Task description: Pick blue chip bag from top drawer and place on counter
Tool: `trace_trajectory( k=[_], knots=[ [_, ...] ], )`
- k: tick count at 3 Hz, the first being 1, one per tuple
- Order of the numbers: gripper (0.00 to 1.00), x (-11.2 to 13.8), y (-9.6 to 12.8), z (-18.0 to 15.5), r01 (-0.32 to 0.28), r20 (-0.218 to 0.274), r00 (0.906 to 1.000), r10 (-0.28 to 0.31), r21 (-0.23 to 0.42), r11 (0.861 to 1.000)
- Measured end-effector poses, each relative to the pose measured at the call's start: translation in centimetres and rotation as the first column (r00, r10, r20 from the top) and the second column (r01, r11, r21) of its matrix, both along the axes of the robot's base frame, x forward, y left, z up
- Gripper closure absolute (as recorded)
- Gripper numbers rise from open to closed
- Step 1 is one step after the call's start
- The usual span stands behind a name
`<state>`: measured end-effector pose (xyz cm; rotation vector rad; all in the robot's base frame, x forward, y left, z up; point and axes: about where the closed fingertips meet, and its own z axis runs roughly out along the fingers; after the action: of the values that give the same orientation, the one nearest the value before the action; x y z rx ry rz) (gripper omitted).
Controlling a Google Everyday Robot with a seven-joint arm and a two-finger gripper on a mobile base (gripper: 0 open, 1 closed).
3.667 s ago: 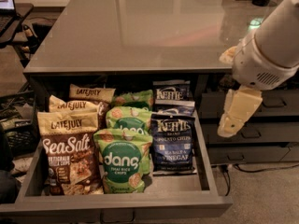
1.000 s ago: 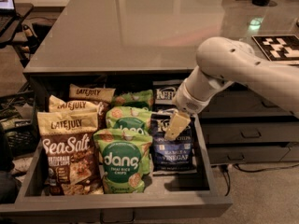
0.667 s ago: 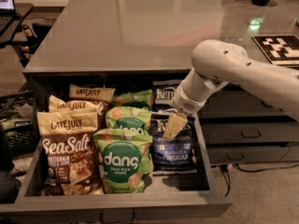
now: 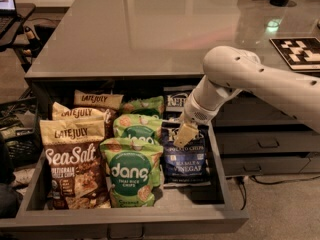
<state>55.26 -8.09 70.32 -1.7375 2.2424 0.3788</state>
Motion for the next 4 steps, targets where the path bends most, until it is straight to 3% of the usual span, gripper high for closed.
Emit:
trace_trajectory(
  k=[2,3,4],
  knots=[
    [0.86,0.0,0.0,0.0,0.0,0.0,1.0,0.0,0.0,1.0],
    [1.0,-0.3,-0.4,1.7,0.005,0.011,0.9999,-0.005,0.031,0.999],
    [1.0,-1.8,-1.6,5.9,0.041,0.047,0.998,-0.043,0.048,0.998]
  ],
)
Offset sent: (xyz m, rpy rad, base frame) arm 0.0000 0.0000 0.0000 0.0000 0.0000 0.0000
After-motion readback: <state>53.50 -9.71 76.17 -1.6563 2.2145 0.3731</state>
